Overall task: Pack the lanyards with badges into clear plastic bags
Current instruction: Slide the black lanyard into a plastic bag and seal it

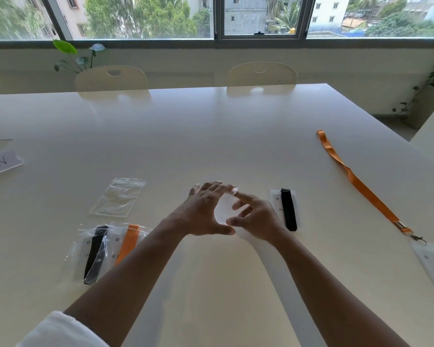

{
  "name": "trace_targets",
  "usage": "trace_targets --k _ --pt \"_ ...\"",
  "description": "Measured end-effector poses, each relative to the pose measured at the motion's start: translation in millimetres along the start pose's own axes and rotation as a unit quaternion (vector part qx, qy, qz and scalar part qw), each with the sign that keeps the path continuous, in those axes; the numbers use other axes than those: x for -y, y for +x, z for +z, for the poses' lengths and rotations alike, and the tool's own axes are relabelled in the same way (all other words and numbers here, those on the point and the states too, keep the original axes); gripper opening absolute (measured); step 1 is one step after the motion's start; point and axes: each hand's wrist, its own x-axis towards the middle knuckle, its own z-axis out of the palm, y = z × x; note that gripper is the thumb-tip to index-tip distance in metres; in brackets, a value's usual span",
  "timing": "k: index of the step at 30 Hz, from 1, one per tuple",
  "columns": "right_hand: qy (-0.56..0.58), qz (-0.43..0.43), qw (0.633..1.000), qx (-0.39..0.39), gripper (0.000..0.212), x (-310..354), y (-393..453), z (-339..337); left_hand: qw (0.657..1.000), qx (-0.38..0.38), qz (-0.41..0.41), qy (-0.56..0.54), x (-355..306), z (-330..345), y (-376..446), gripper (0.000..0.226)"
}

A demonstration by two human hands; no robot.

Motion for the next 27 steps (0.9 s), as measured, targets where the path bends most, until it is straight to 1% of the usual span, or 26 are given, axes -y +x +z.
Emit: trace_targets --k 2,4,6,8,10,13,15,16,19,22,23,26,27 --pt "-0.030 -0.011 0.999 -0.026 0.048 -1.1 3.1 -9.0 1.000 -0.010 -0.005 -0.003 -1.7 -0.1 0.7 0.100" --pt "-0.068 -0.029 0.994 -0.085 0.030 -4.4 8.0 -21.0 1.000 -0.023 -0.008 -0.003 -1.7 0.5 2.5 0.097" --pt "-0.136 -0.038 0.979 -0.146 0.025 -9.1 14.0 -34.8 1.000 -0.025 -0.014 -0.005 -1.9 1.3 4.2 0.096" --pt "-0.206 -0.016 0.964 -0.167 0.032 -13.7 19.4 -50.1 1.000 -0.019 -0.019 -0.003 -2.1 2.5 5.4 0.098" --pt "-0.267 0.038 0.954 -0.132 0.043 -17.3 22.4 -64.6 1.000 -0.011 -0.023 -0.001 -3.1 3.3 5.6 0.101" --pt "-0.322 0.114 0.939 -0.041 0.055 -19.9 23.5 -79.8 1.000 -0.003 -0.024 0.002 -5.3 5.0 6.0 0.101" --pt "-0.310 0.140 0.940 -0.015 0.057 -22.6 24.3 -84.7 1.000 0.000 -0.024 0.001 -7.2 6.4 7.1 0.098" --pt "-0.295 0.144 0.944 -0.019 0.057 -23.1 24.8 -86.4 1.000 0.002 -0.025 0.001 -7.4 7.3 8.0 0.098" --pt "-0.229 0.146 0.960 -0.061 0.052 -20.5 24.3 -87.4 1.000 0.004 -0.023 0.012 -7.1 8.4 9.5 0.095" --pt "-0.141 0.185 0.970 -0.072 0.051 -18.6 24.1 -84.9 1.000 0.008 -0.025 0.012 -6.4 9.6 9.8 0.095" --pt "-0.108 0.198 0.971 -0.073 0.046 -19.4 24.1 -84.3 1.000 0.007 -0.027 0.012 -6.5 10.1 9.9 0.095" --pt "-0.009 0.219 0.973 -0.067 0.021 -19.7 23.9 -83.0 0.999 0.006 -0.033 0.012 -7.2 10.5 9.2 0.095" --pt "0.016 0.222 0.973 -0.066 0.017 -20.1 23.8 -83.0 0.999 0.006 -0.035 0.011 -7.3 10.3 8.6 0.095"
